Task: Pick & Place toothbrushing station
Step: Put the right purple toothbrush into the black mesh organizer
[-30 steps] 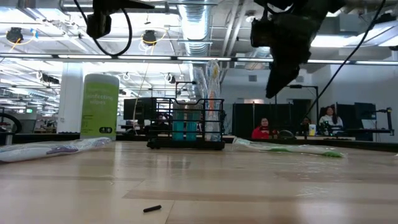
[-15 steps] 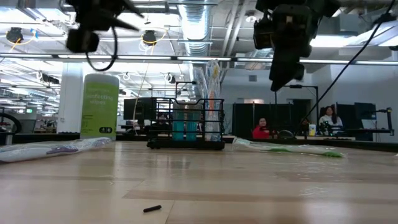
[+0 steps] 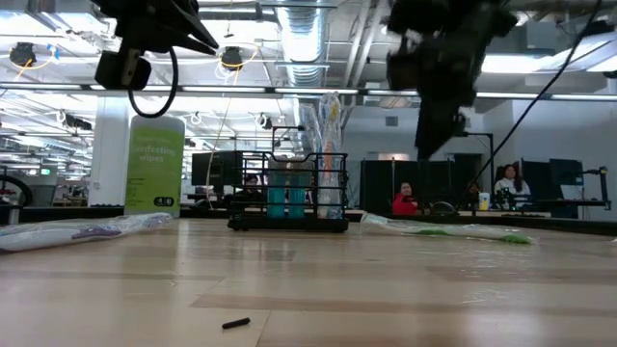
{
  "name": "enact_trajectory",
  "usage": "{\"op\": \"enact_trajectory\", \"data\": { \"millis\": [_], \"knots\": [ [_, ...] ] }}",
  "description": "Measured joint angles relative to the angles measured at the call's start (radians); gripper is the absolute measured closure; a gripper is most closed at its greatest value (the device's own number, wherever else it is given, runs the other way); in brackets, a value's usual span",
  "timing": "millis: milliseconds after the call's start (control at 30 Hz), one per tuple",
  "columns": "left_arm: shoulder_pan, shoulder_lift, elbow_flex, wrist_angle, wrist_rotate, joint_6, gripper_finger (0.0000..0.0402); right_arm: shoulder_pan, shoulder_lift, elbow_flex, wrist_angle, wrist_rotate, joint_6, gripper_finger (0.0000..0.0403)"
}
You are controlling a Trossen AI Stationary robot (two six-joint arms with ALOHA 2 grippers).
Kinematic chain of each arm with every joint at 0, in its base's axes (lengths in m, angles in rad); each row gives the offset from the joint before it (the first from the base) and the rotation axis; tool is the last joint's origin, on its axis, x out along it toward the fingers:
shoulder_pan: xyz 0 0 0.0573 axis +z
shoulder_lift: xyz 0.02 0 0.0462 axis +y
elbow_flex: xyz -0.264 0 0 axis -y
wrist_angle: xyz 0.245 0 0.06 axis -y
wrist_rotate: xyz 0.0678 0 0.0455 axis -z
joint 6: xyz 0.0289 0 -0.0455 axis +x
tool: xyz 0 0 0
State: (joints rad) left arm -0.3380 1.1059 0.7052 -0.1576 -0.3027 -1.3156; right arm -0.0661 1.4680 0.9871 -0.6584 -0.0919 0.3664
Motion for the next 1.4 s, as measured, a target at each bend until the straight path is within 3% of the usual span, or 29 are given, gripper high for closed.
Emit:
{"op": "enact_trajectory", "data": {
  "millis": [200,367,633,800,1100,1400],
  "knots": [
    [0.005,0.000,0.000,0.001,-0.012,0.002,0.0391,-0.004,0.097,0.000,-0.131,0.011,0.064,0.0242],
    [-0.002,0.000,0.000,0.002,-0.011,0.026,0.0390,0.054,0.056,-0.014,-0.342,0.011,0.212,0.0253],
    [-0.004,0.000,0.002,0.033,-0.016,0.109,0.0388,0.184,-0.160,-0.120,-0.351,-0.015,0.642,0.0268],
    [-0.004,0.000,0.002,0.070,0.006,0.188,0.0387,0.309,-0.228,-0.186,-0.376,-0.049,0.862,0.0255],
    [-0.003,0.000,0.002,0.078,0.021,0.220,0.0385,0.512,-0.208,-0.206,-0.436,-0.081,1.121,0.0190],
    [-0.003,0.000,0.002,0.102,0.026,0.245,0.0385,0.678,-0.111,-0.215,-0.374,-0.091,1.206,0.0211]
  ]
}}
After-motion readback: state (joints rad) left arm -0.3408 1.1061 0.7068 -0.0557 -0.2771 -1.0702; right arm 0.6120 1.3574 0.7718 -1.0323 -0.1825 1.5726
